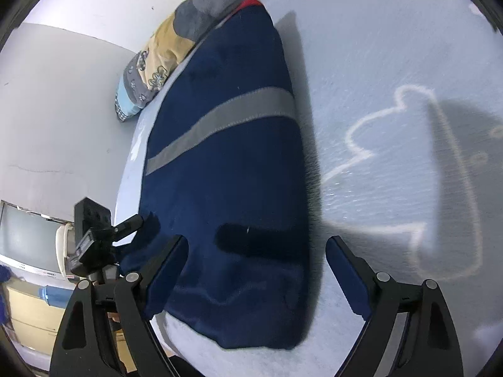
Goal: Fold large clothes
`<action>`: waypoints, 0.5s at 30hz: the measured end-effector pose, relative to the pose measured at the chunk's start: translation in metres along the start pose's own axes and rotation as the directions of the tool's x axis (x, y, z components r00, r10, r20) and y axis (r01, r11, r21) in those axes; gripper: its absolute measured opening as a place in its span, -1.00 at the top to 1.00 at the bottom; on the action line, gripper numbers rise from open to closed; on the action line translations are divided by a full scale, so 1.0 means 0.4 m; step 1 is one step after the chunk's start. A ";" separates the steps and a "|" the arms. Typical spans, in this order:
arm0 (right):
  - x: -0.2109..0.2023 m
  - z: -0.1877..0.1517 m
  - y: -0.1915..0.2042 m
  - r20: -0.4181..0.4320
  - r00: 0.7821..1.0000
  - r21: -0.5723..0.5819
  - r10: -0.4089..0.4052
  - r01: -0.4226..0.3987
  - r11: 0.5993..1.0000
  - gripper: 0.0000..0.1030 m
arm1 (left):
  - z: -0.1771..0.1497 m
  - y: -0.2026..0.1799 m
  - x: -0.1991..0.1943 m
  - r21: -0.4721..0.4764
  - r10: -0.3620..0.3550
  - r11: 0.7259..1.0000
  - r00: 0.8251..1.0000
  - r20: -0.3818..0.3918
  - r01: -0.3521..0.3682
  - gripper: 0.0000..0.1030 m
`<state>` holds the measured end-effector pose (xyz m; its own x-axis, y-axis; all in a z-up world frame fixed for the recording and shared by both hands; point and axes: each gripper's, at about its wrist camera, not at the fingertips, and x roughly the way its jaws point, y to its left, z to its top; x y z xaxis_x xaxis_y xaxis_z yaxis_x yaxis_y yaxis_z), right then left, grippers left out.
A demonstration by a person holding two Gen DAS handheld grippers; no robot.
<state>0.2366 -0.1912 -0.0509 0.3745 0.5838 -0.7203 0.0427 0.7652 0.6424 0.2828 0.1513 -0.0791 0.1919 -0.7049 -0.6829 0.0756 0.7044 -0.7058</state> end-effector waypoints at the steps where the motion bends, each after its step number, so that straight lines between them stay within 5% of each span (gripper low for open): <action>1: 0.014 0.003 0.001 -0.003 1.000 0.002 0.006 -0.006 1.000 -0.74 | 0.007 -0.005 0.012 0.002 0.001 1.000 1.000 -0.005 -0.001 -0.75; 6: 0.071 0.019 0.048 0.008 1.000 -0.092 0.020 -0.019 0.996 -0.64 | 0.015 -0.034 0.031 -0.002 -0.052 0.999 0.999 0.005 0.052 -0.82; 11: 0.008 0.025 0.095 0.051 0.999 -0.179 -0.017 0.026 0.983 0.13 | 0.000 -0.126 0.037 0.109 0.029 0.994 0.999 0.027 -0.032 -0.83; 15: -0.077 0.022 0.111 0.118 0.989 -0.256 -0.091 0.119 0.959 0.20 | -0.022 -0.224 0.060 0.162 -0.011 0.987 0.999 0.033 0.006 -0.83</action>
<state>0.2350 -0.1777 0.0022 0.4758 0.4759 -0.7397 -0.1520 0.8728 0.4638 0.2719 0.0705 -0.0340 0.2234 -0.7095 -0.6684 0.2346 0.7047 -0.6696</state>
